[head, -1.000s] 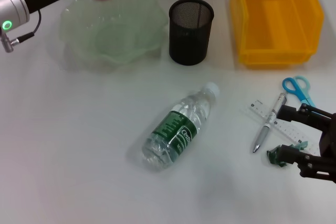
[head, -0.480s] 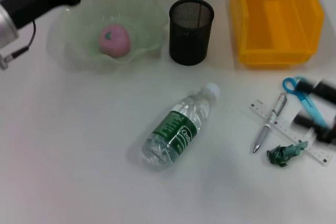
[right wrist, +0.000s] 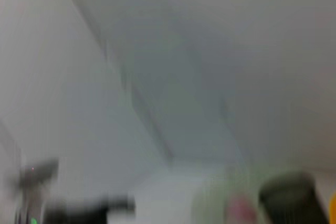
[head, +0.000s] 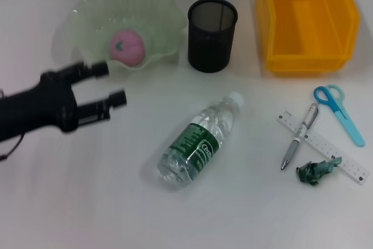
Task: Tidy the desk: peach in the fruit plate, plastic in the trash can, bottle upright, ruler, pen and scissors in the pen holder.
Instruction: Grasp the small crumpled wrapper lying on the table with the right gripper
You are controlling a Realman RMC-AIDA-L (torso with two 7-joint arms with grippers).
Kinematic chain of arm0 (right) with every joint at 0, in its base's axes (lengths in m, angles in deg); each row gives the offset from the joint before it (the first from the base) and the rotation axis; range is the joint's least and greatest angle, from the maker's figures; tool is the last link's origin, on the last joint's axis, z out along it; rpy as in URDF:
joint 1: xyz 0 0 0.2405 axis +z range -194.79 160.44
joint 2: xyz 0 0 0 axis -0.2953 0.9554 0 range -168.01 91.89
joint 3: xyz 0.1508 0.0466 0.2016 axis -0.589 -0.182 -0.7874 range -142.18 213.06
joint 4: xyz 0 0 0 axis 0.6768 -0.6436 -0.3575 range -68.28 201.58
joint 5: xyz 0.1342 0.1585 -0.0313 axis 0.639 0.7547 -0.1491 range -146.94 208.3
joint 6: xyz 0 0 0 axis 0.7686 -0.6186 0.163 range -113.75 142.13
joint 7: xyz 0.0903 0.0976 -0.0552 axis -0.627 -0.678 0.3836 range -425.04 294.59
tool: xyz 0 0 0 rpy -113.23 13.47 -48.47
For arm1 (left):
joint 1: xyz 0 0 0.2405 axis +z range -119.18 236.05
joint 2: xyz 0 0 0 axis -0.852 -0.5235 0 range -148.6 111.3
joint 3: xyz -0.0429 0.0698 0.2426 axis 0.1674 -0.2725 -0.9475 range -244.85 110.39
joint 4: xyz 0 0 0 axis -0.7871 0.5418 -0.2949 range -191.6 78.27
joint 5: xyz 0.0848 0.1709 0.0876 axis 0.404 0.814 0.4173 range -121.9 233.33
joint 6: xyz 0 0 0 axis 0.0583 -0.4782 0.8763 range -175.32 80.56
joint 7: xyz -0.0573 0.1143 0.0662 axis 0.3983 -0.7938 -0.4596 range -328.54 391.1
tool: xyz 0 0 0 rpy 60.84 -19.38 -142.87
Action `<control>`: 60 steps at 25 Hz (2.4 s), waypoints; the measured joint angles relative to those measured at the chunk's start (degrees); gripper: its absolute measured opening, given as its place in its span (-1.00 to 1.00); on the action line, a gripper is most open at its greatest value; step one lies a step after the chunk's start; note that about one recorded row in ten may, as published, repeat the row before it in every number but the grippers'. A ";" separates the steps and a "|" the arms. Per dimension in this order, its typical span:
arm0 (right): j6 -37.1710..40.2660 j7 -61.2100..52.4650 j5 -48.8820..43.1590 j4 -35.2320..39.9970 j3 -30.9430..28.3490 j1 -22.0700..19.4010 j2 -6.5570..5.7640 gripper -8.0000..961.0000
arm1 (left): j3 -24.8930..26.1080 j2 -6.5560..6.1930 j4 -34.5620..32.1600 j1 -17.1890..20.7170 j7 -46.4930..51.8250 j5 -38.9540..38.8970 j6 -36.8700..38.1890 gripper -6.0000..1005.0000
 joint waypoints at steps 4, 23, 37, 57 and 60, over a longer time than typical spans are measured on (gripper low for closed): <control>3.49 -11.02 -8.85 22.32 14.46 2.57 0.31 0.72 | 0.27 -0.11 0.05 0.62 0.45 2.36 0.53 0.60; -12.02 -18.16 -37.48 33.42 63.12 3.62 6.60 0.72 | 0.36 1.14 0.20 0.34 0.56 5.23 0.45 0.59; -22.08 -18.88 -38.59 21.36 70.60 6.38 6.61 0.44 | 0.32 1.24 0.26 -0.02 0.54 5.51 0.11 0.58; -20.62 -19.39 -39.13 23.64 70.12 5.29 6.65 -0.91 | 0.40 1.24 0.29 0.42 0.53 5.65 -0.33 0.57; -19.97 -19.41 -39.13 24.67 70.12 4.84 6.65 -0.91 | 0.40 1.24 0.29 0.50 0.53 5.64 -0.16 0.57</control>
